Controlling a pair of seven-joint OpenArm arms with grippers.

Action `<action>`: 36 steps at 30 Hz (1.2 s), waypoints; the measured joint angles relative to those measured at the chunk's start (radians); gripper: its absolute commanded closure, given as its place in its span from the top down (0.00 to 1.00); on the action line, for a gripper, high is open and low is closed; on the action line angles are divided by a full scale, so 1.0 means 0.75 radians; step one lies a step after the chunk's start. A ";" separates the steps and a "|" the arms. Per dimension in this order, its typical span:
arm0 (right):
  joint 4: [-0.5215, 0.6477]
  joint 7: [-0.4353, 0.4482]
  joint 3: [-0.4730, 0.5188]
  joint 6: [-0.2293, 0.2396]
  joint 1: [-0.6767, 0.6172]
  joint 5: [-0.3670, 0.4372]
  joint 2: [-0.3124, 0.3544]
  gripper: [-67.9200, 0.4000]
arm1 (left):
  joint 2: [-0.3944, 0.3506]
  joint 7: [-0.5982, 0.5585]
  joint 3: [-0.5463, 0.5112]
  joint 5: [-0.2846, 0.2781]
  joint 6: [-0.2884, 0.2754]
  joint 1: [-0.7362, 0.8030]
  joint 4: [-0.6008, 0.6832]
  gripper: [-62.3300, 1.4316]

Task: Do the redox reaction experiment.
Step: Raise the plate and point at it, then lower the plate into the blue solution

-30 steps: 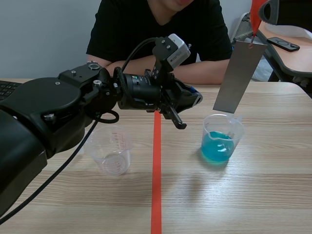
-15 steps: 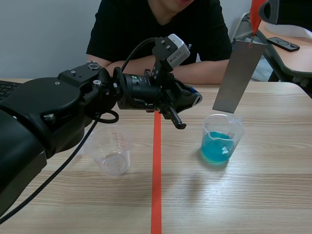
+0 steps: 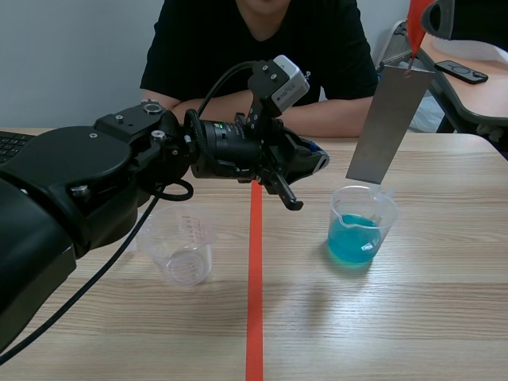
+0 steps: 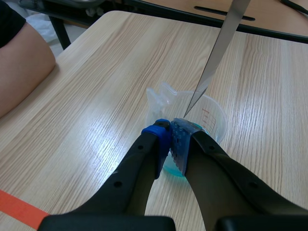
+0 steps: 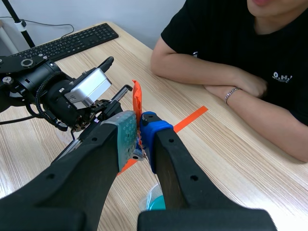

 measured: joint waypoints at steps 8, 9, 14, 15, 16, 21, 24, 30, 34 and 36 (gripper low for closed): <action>0.000 0.000 0.000 0.000 0.000 0.000 0.000 0.03 | 0.000 -0.001 0.000 0.000 0.000 0.000 0.000 0.07; 0.000 0.000 0.000 0.000 0.000 0.000 0.000 0.03 | 0.000 -0.005 0.000 0.000 0.000 0.000 0.000 0.07; 0.000 0.000 0.000 0.001 0.000 0.000 0.000 0.03 | -0.030 -0.058 0.000 0.001 0.000 0.000 0.001 0.07; 0.000 0.000 0.000 0.001 0.000 0.000 0.000 0.03 | -0.053 -0.072 0.000 0.001 0.000 0.000 0.001 0.07; 0.000 0.000 0.000 0.001 0.000 0.001 0.000 0.03 | -0.082 -0.094 0.000 -0.002 0.000 0.000 0.001 0.07; 0.000 0.000 0.000 0.001 0.000 0.001 0.000 0.03 | -0.310 -0.144 -0.003 -0.112 0.000 0.004 0.011 0.07; 0.000 0.000 0.000 0.001 0.000 0.001 0.000 0.03 | -0.464 -0.157 -0.048 -0.201 0.001 0.024 0.065 0.07; 0.000 -0.001 0.000 0.001 0.000 0.001 0.000 0.03 | -0.767 -0.230 -0.189 -0.251 0.001 0.101 0.167 0.07; 0.000 -0.001 0.000 0.000 0.000 0.001 0.000 0.03 | -0.954 -0.311 -0.283 -0.248 0.001 0.255 0.178 0.07; 0.000 0.000 0.000 0.001 0.000 0.001 0.000 0.03 | -1.035 -0.385 -0.337 -0.245 0.001 0.368 0.178 0.07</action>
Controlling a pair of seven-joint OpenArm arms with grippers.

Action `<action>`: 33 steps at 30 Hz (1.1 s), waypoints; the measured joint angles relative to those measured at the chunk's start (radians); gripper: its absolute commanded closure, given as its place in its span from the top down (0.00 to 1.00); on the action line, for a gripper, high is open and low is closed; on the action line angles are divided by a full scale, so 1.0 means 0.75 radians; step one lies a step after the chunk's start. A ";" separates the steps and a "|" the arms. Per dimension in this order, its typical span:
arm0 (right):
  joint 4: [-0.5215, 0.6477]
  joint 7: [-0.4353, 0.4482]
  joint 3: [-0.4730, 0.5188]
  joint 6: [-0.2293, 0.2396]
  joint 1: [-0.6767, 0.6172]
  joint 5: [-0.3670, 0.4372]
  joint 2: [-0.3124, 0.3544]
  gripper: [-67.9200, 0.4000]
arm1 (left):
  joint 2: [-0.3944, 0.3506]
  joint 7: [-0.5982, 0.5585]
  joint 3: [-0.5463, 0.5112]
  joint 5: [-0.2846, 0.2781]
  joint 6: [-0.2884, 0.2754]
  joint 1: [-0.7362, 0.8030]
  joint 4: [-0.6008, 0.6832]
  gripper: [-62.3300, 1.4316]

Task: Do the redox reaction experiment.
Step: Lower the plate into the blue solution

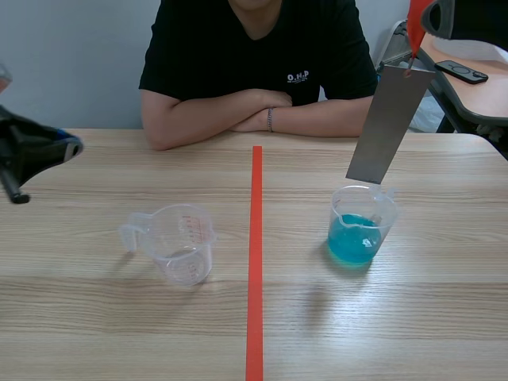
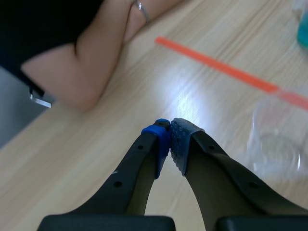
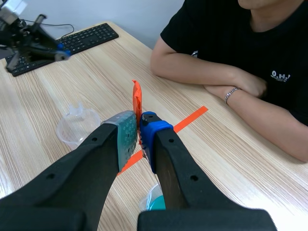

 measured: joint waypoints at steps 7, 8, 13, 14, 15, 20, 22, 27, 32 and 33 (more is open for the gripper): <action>0.000 -0.001 0.000 -0.001 0.000 0.000 0.000 0.03 | -0.138 -0.204 -0.280 0.014 0.000 0.444 0.000 0.07; 0.000 -0.001 0.000 0.000 0.000 0.000 0.000 0.03 | -0.140 -0.224 -0.322 0.016 0.000 0.507 0.000 0.07; 0.000 -0.022 0.000 0.000 0.000 0.000 -0.002 0.03 | -0.135 -0.416 -0.523 0.179 0.000 0.821 -0.001 0.07; 0.000 -0.023 0.000 0.000 0.000 0.000 -0.008 0.03 | -0.134 -0.456 -0.561 0.219 0.000 0.881 0.000 0.07; 0.000 -0.025 0.000 0.000 0.000 -0.001 -0.014 0.03 | -0.131 -0.496 -0.599 0.257 0.000 0.939 0.000 0.07; 0.000 -0.039 0.000 0.000 -0.002 -0.018 -0.049 0.03 | -0.075 -0.684 -0.791 0.427 0.023 1.205 0.000 0.07; 0.000 -0.039 0.000 -0.001 -0.003 -0.026 -0.049 0.03 | -0.027 -0.763 -0.852 0.522 0.095 1.300 0.000 0.07; 0.000 -0.039 0.000 0.000 -0.003 -0.026 -0.049 0.03 | 0.128 -0.957 -0.944 0.769 0.216 1.482 0.000 0.07; -0.038 -0.024 -0.001 0.000 -0.003 -0.037 -0.049 0.03 | 0.259 -1.100 -0.945 0.955 0.380 1.603 0.000 0.07; -0.054 -0.022 -0.005 -0.001 -0.003 -0.037 -0.049 0.03 | 0.281 -1.125 -0.945 0.987 0.419 1.622 0.000 0.07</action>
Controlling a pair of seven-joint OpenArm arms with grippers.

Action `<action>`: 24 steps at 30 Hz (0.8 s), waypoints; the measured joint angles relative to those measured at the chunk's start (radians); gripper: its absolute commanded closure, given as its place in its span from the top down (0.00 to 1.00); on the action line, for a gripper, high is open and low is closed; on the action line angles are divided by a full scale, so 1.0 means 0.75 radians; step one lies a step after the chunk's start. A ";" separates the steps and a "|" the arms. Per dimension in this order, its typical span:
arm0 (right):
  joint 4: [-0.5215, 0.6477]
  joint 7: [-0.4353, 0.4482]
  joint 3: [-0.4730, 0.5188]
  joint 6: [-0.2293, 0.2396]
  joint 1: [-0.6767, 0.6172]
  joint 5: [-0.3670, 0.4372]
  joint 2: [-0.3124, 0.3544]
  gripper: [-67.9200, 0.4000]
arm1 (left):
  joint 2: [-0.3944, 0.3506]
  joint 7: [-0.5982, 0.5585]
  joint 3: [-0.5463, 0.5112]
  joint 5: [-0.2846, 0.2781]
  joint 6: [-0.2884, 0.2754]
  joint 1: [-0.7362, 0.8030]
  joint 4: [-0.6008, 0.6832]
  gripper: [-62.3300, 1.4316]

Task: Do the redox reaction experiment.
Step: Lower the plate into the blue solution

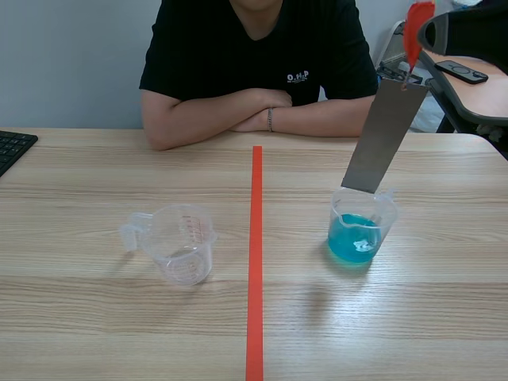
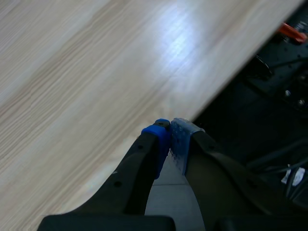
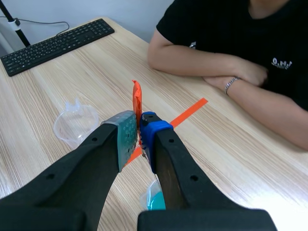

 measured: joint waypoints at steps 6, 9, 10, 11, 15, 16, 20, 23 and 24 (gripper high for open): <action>-0.077 0.074 -0.095 0.001 0.000 -0.073 0.000 0.03 | 0.116 -0.090 0.000 0.167 0.169 0.068 0.000 0.07; -0.108 0.123 -0.111 0.000 0.000 -0.101 0.000 0.03 | 0.156 -0.140 0.000 0.237 0.210 0.091 0.000 0.07; -0.117 0.141 -0.113 0.001 0.000 -0.131 0.000 0.03 | 0.164 -0.143 0.000 0.254 0.227 0.096 0.000 0.07; -0.127 0.152 -0.113 0.001 0.000 -0.158 -0.002 0.03 | 0.172 -0.144 0.000 0.267 0.227 0.100 0.000 0.07; -0.175 0.192 -0.133 0.000 0.000 -0.251 -0.034 0.03 | 0.181 -0.144 0.000 0.319 0.232 0.101 0.000 0.07; -0.188 0.216 -0.150 0.000 0.000 -0.279 -0.046 0.03 | 0.180 -0.144 0.000 0.317 0.232 0.100 0.000 0.07; -0.248 0.291 -0.199 0.000 0.000 -0.377 -0.092 0.03 | 0.180 -0.138 0.000 0.315 0.233 0.093 0.000 0.07; -0.301 0.345 -0.210 0.000 0.000 -0.431 -0.107 0.03 | 0.181 -0.138 0.000 0.315 0.233 0.085 0.000 0.07; -0.320 0.358 -0.212 0.000 0.000 -0.455 -0.112 0.03 | 0.181 -0.138 0.000 0.315 0.233 0.085 0.000 0.07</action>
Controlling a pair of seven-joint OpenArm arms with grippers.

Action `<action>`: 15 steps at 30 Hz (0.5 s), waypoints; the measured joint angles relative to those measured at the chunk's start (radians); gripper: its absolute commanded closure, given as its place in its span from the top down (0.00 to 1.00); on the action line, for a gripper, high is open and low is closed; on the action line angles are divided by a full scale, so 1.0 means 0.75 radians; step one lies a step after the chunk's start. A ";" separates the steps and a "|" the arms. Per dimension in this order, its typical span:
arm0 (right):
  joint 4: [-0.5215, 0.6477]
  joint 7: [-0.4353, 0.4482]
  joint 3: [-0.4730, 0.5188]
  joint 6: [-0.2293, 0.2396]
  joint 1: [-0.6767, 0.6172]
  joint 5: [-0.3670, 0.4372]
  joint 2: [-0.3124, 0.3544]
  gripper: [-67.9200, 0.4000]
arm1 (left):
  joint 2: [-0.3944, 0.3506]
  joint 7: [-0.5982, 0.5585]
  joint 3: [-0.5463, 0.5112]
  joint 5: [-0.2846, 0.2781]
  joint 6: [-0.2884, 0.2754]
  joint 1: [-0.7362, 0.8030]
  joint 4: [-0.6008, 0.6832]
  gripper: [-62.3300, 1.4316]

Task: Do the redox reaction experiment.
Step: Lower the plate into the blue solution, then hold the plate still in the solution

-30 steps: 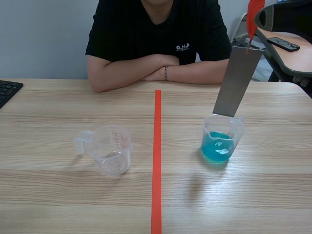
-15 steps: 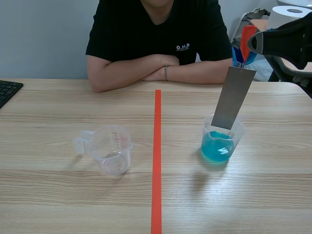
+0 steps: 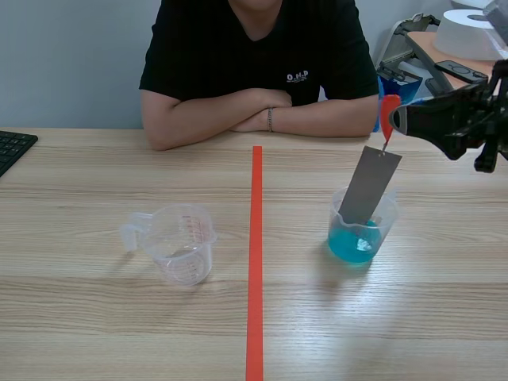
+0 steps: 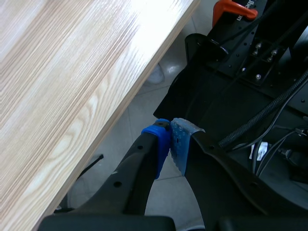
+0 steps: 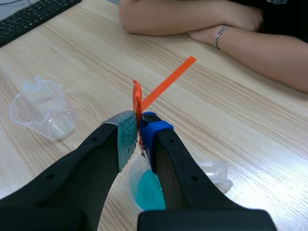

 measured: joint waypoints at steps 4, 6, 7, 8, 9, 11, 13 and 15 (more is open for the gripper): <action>-0.079 0.074 -0.045 0.000 0.000 -0.094 -0.003 0.03 | 0.001 -0.012 0.000 0.001 -0.001 0.000 0.000 0.07; -0.115 0.136 -0.052 0.000 0.000 -0.126 -0.017 0.03 | 0.001 -0.011 0.000 0.001 -0.001 0.000 0.000 0.07; -0.127 0.162 -0.052 0.000 0.001 -0.145 -0.021 0.03 | 0.001 -0.011 0.000 0.001 -0.001 0.000 0.000 0.07; -0.135 0.178 -0.052 0.000 0.001 -0.155 -0.024 0.03 | 0.001 -0.011 0.000 0.009 -0.001 0.000 0.000 0.07; -0.140 0.184 -0.052 0.001 0.003 -0.167 -0.024 0.03 | 0.001 -0.010 0.000 0.021 -0.001 0.000 0.000 0.07; -0.142 0.216 -0.052 0.000 0.004 -0.211 -0.024 0.03 | 0.001 -0.011 0.000 0.023 -0.001 0.000 0.000 0.07; -0.144 0.222 -0.053 0.000 0.004 -0.214 -0.024 0.03 | 0.001 -0.011 0.000 0.023 -0.001 0.000 0.000 0.07; -0.144 0.230 -0.056 0.000 0.004 -0.224 -0.024 0.03 | 0.001 -0.011 0.000 0.023 -0.001 0.000 0.000 0.07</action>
